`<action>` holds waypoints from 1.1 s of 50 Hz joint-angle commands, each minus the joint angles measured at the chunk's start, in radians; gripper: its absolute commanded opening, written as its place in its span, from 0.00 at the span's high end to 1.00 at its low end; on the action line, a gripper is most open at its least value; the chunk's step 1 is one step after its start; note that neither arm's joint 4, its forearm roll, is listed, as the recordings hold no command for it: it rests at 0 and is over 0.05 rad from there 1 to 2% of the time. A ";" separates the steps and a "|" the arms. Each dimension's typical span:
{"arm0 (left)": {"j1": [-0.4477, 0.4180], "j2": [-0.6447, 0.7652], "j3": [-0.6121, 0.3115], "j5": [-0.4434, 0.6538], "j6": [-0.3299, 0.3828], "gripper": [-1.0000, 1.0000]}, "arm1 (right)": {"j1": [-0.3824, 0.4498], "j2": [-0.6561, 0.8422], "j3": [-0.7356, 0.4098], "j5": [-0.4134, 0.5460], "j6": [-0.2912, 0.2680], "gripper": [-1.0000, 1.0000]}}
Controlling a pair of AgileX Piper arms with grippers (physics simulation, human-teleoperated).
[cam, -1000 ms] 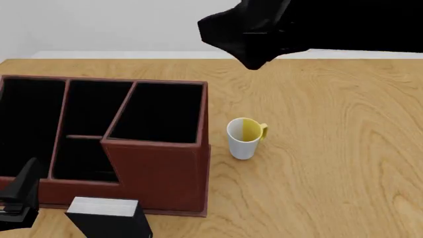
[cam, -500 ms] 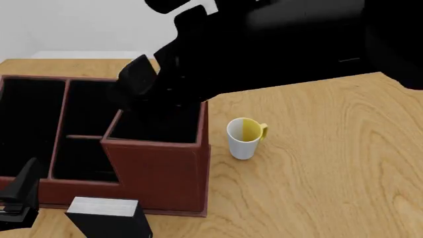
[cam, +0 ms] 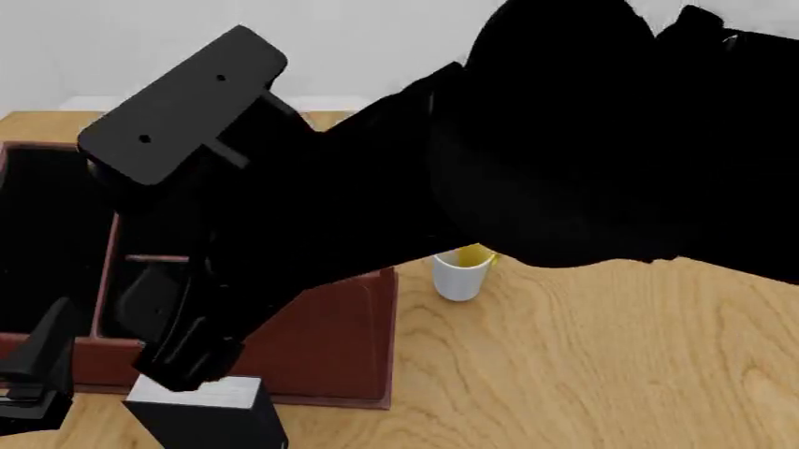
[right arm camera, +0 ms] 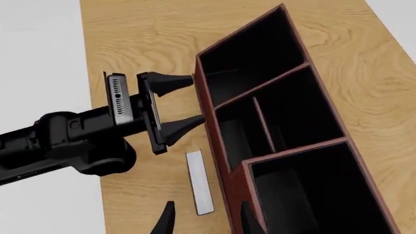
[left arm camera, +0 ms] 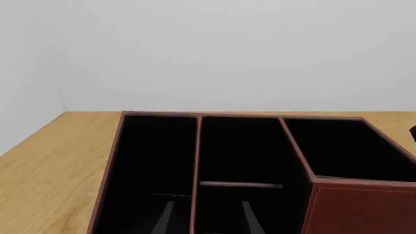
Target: Pick up the book and place it in the front compartment of the caddy.
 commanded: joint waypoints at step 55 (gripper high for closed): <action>0.000 0.000 0.000 0.000 0.000 0.00 | 0.005 0.319 0.063 -0.084 -0.079 0.00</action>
